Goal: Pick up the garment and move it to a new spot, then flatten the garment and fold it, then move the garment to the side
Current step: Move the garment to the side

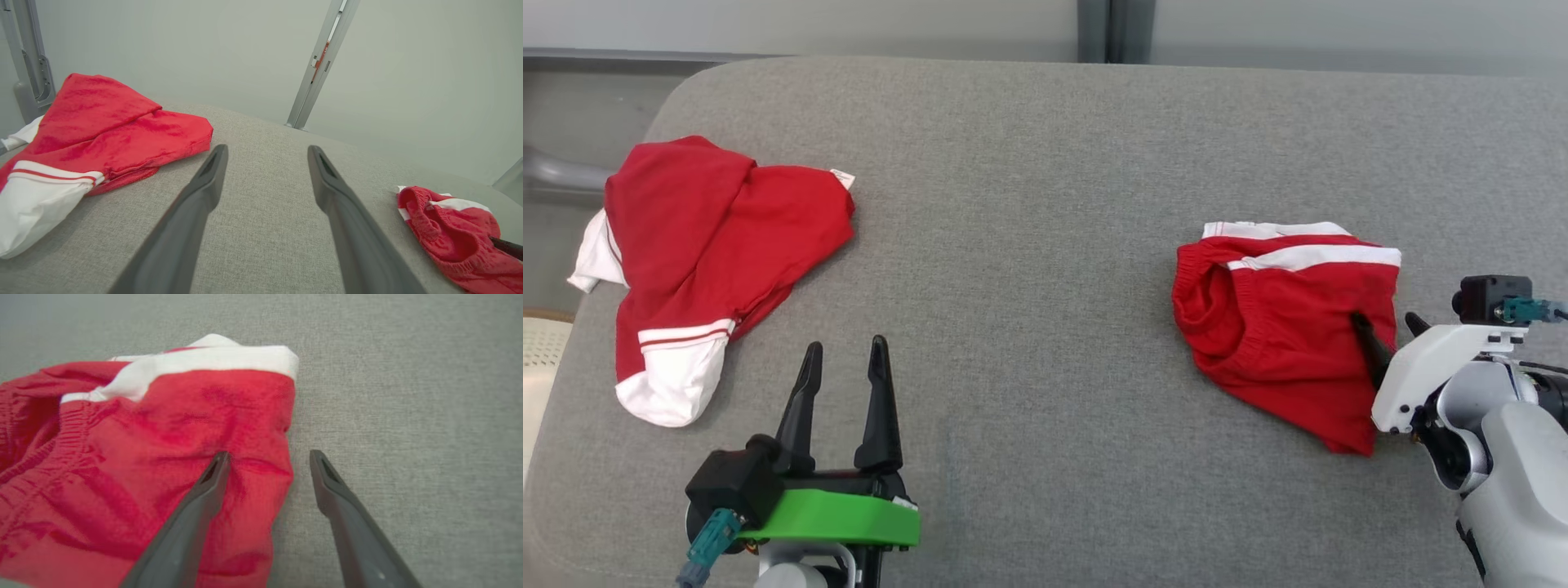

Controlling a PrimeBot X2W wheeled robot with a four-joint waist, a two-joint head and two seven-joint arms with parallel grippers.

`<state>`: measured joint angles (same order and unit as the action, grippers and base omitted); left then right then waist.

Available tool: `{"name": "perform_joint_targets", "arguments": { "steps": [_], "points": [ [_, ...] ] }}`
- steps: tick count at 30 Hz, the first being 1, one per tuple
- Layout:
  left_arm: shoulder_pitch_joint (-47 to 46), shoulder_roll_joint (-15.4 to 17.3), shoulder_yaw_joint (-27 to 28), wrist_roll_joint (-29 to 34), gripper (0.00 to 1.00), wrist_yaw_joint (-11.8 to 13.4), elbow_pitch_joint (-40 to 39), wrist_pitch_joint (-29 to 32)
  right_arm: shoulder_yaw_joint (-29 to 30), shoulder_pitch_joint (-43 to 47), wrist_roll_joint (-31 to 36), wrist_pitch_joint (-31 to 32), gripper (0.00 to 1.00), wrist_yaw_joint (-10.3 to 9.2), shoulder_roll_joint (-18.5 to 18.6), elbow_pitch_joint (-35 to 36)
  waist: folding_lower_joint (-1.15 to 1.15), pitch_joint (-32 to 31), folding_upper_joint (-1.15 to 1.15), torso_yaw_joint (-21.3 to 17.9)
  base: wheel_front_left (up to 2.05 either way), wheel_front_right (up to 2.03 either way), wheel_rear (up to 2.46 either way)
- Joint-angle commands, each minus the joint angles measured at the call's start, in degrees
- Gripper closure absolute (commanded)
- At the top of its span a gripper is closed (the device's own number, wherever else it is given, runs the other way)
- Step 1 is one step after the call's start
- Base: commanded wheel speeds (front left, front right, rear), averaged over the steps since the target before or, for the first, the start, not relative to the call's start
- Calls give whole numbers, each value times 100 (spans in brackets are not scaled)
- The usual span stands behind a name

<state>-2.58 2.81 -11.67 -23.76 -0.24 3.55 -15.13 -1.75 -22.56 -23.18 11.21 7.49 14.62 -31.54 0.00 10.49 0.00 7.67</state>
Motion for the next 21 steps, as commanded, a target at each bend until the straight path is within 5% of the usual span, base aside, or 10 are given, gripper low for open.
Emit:
{"name": "perform_joint_targets", "arguments": {
  "steps": [1, 4, 5, 6, 8, 9, 21],
  "points": [
    [-110, 17, 7, -11, 0, 22, -21, -1, -64, -125, -77, 83, 0, 0, 56, -113, 0, 131, 0, 150, 0, 0, 0],
    [-120, 17, 16, -3, 0, 24, -27, -1, -227, -303, -245, 226, 0, 0, 149, -347, 0, 165, 0, 203, 0, 0, 0],
    [-123, 17, 20, -2, 0, 25, -28, -1, -268, -345, -310, 257, 14, 0, 163, -402, 0, 172, 0, 211, 0, 0, 0],
    [-129, 17, 24, 1, 0, 27, -33, -1, -311, -386, -378, 293, 65, 0, 178, -452, 0, 180, 0, 216, 0, 0, 0],
    [-136, 17, 43, 16, 0, 38, -48, -1, -412, -457, -480, 326, 82, 0, 232, -500, 0, 199, 0, 203, 0, 0, 0],
    [-143, 17, 53, 44, 0, 33, -63, -1, -459, -488, -529, 324, 100, -3, 285, -503, 0, 213, 0, 180, 0, 0, 0],
    [-335, 17, 74, 240, 0, -70, -275, -1, -641, -929, -579, -43, 100, -4, 912, -371, 0, 493, 0, -649, 0, 0, 0]
  ]
}}
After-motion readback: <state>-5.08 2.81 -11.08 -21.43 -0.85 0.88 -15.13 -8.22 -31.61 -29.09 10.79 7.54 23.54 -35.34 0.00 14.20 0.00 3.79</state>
